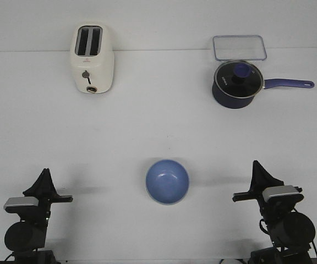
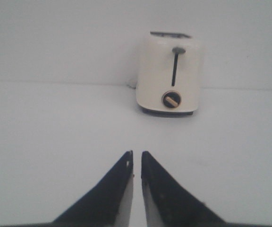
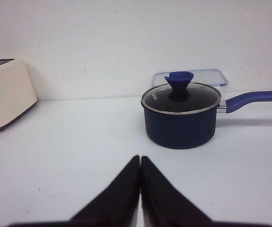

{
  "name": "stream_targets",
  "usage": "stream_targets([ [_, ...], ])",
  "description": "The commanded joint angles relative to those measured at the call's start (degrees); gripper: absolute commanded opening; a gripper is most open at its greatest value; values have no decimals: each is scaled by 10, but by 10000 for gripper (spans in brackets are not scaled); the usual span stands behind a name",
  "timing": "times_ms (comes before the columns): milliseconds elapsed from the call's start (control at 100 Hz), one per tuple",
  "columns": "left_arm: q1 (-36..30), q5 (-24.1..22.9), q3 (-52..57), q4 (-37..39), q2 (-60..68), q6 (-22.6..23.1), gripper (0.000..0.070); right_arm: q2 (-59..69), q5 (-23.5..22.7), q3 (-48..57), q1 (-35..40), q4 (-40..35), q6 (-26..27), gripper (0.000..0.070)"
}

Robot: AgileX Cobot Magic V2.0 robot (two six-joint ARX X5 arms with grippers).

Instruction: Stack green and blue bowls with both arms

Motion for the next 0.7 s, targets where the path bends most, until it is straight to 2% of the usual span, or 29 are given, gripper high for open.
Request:
stream_targets([
  [0,1,1,-12,11,-2,4,14,-1,0,3,1,7,-2,0],
  [690,1,1,-12,7,-1,0,14,-1,1,3,1,7,-2,0],
])
